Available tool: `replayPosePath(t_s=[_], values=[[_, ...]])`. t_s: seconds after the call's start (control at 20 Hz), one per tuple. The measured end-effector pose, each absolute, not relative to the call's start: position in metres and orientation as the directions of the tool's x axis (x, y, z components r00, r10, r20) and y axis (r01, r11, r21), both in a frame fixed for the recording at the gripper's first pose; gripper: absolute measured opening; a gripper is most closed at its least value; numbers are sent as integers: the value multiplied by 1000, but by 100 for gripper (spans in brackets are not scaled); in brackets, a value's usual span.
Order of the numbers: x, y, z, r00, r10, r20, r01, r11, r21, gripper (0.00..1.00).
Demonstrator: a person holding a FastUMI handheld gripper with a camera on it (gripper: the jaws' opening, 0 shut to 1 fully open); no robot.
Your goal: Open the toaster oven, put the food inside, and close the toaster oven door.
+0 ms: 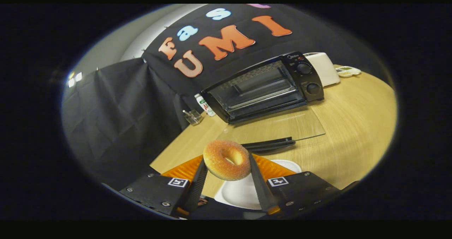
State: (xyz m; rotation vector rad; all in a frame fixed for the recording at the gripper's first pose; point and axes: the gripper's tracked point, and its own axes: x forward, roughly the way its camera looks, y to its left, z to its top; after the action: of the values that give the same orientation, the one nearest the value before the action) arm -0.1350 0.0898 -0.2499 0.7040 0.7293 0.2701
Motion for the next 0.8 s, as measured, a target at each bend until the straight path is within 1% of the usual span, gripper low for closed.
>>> replayPosePath(t_s=[0.1,0.2,0.4,0.5,0.6,0.8], values=[[-121,91,-245,748,461,-477,44,683,729,67],[-101,87,-238,776,441,-451,63,657,751,67],[-66,95,-222,806,453,-382,78,558,826,67],[-47,96,-216,823,443,-355,75,534,842,67],[-23,95,-218,840,420,-344,86,522,848,67],[17,87,-240,843,367,-394,150,543,826,66]])
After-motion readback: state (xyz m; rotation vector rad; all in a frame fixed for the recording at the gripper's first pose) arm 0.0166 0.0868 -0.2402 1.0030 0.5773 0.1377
